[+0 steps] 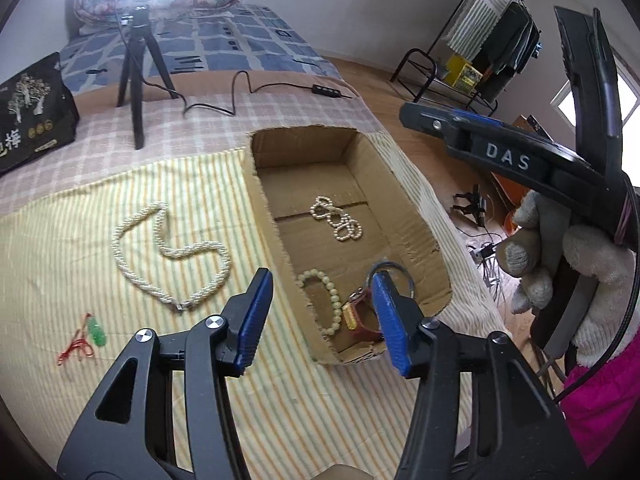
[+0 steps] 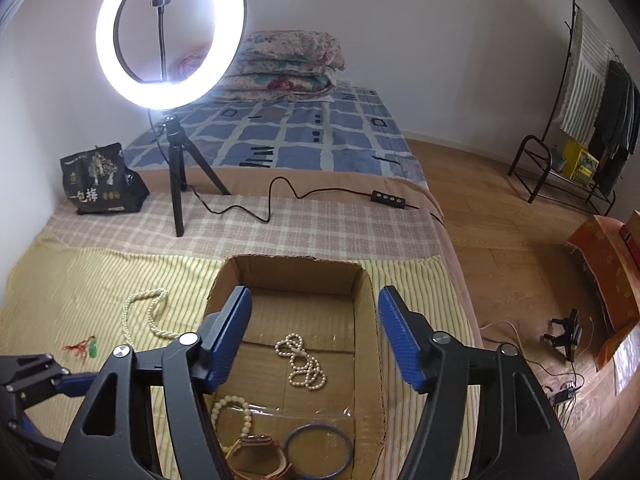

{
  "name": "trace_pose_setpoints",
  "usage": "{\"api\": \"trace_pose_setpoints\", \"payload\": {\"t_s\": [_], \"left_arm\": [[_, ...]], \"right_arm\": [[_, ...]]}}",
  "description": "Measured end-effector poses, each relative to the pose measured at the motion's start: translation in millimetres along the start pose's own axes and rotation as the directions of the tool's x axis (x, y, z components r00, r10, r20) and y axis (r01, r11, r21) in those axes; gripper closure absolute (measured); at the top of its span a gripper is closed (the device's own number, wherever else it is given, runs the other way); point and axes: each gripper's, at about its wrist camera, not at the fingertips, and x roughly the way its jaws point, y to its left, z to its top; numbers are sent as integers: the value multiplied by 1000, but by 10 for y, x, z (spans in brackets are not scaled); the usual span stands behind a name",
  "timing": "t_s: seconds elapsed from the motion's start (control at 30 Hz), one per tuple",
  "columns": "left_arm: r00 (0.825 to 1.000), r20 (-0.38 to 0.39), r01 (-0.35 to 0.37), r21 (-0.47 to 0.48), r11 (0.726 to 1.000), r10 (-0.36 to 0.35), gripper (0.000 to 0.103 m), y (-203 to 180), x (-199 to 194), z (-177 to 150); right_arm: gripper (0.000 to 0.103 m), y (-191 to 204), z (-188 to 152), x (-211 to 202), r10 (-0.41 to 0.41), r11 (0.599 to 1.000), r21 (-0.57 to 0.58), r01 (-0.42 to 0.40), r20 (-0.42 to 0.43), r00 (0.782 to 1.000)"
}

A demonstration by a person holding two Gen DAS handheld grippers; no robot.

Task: Organize jewelry
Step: 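Withdraw both grippers from the box back over the bed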

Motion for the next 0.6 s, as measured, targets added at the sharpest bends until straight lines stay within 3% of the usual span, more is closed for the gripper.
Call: {"api": "trace_pose_setpoints", "payload": {"t_s": [0.27, 0.6], "left_arm": [[998, 15, -56, 8, 998, 56, 40, 236, -178, -80], [990, 52, -133, -4, 991, 133, 40, 756, -500, -205]], "right_arm": [[36, 124, -104, -55, -2, 999, 49, 3, -26, 1000], [35, 421, -337, -269, 28, 998, 57, -28, 9, 1000]]}}
